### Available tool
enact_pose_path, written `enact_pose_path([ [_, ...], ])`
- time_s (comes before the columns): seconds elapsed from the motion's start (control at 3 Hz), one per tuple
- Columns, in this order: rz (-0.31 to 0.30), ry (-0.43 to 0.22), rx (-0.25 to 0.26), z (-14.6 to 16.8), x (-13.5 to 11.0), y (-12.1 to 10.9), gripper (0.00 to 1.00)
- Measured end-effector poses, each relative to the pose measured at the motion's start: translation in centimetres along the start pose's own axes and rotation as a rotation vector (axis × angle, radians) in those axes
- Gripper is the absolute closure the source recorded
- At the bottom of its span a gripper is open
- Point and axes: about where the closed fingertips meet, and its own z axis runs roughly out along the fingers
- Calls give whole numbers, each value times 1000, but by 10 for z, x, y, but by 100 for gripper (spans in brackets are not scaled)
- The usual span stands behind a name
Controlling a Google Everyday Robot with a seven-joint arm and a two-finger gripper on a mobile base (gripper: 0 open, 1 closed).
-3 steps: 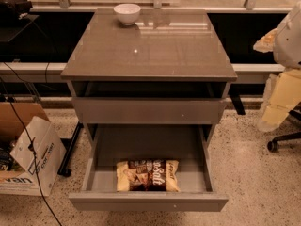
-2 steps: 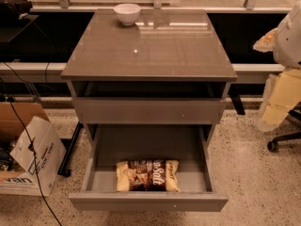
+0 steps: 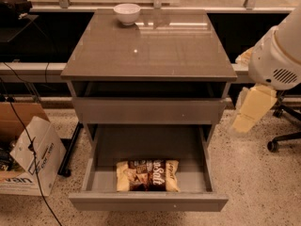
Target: Pick brown chip bag from middle drawer and place on counter
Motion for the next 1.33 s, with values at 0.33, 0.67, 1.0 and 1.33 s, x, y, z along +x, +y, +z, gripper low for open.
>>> enact_pose_path([
  [0.33, 31, -77, -27, 38, -8, 3, 0],
  [0.67, 88, -142, -109, 93, -8, 7, 0],
  [1.0, 103, -148, -114, 97, -6, 8, 0],
  [1.33, 179, -173, -141, 120, -1, 14, 0],
])
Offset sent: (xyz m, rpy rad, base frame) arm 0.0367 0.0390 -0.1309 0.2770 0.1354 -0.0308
